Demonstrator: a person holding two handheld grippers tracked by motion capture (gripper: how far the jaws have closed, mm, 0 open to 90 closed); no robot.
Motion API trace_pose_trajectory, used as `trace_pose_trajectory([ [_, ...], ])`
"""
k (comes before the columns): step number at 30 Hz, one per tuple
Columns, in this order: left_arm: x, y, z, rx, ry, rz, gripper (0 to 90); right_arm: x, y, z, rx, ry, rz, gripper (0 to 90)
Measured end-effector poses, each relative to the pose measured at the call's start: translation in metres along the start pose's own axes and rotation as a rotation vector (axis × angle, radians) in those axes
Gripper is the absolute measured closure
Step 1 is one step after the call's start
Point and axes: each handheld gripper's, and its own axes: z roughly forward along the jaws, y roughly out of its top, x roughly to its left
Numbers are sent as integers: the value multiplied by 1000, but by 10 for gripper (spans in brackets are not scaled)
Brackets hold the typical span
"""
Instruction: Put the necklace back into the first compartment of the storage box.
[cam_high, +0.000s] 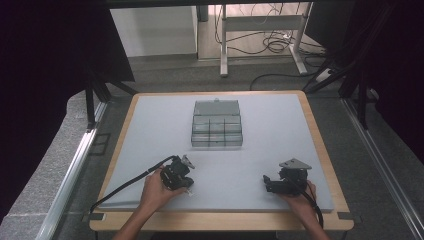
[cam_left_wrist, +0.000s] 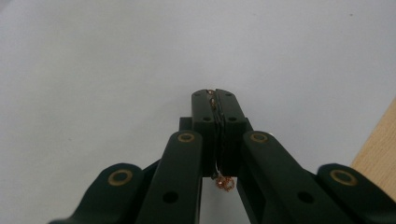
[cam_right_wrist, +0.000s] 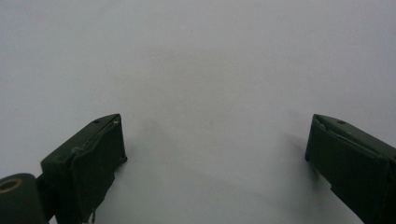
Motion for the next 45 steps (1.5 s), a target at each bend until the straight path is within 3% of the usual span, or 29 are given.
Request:
trace_pose_trajectory([
  [6, 2, 1, -2, -3, -2, -9, 890, 0, 0, 0, 0, 0, 0, 43],
  [16, 8, 2, -31, -93, -44, -24, 889, 0, 0, 0, 0, 0, 0, 43],
  [23, 9, 6, -49, -135, -45, -22, 889, 0, 0, 0, 0, 0, -2, 43],
  [24, 12, 7, -53, -156, -62, -33, 889, 0, 0, 0, 0, 0, -1, 43],
  [37, 22, 13, -87, -203, -19, -39, 889, 0, 0, 0, -3, 0, 0, 43],
  [45, 28, 17, -111, -259, -23, -57, 889, 0, -1, 0, -3, -2, -2, 42],
])
